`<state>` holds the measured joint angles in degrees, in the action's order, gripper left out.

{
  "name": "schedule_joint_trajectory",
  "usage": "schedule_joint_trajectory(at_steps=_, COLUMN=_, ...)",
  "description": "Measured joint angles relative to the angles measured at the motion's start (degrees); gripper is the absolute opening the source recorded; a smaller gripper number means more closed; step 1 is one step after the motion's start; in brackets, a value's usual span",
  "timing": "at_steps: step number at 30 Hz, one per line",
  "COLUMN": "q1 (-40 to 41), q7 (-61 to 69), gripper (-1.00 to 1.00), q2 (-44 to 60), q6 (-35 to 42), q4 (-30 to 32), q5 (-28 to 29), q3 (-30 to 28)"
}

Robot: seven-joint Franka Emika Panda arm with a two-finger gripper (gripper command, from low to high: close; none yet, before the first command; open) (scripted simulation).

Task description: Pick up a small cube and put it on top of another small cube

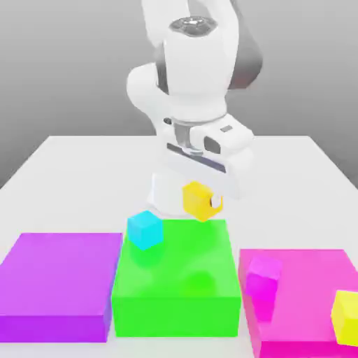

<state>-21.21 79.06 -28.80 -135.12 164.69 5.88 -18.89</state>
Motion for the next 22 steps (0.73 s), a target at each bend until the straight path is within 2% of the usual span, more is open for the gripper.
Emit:
schedule_joint_trajectory(at_steps=12, q1=8.5, q7=22.8, gripper=-1.0, q2=-11.3, q6=7.8, q4=1.6, q5=15.2, q3=-7.8)
schedule_joint_trajectory(at_steps=18, q1=8.6, q7=24.2, gripper=-1.0, q2=-2.8, q6=-4.1, q4=5.0, q5=18.6, q3=-11.9)
schedule_joint_trajectory(at_steps=19, q1=8.5, q7=24.2, gripper=1.0, q2=-1.4, q6=-5.9, q4=5.4, q5=19.0, q3=-12.4)
schedule_joint_trajectory(at_steps=22, q1=8.5, q7=24.2, gripper=1.0, q2=-1.4, q6=-5.9, q4=5.4, q5=19.0, q3=-12.4)
